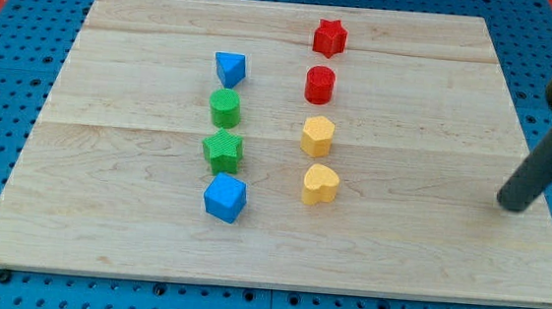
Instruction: Push the red star diagonal to the top right of the triangle
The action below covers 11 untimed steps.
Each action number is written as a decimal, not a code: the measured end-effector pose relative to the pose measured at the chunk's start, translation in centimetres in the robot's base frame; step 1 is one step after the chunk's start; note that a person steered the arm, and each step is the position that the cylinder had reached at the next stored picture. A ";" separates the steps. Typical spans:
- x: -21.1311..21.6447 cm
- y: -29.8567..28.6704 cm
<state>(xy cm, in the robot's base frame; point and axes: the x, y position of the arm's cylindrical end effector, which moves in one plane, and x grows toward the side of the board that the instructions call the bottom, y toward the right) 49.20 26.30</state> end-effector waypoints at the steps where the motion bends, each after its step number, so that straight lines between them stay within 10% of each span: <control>1: -6.3 0.6; 6: -22.9 -18.2; 11: -15.3 -15.1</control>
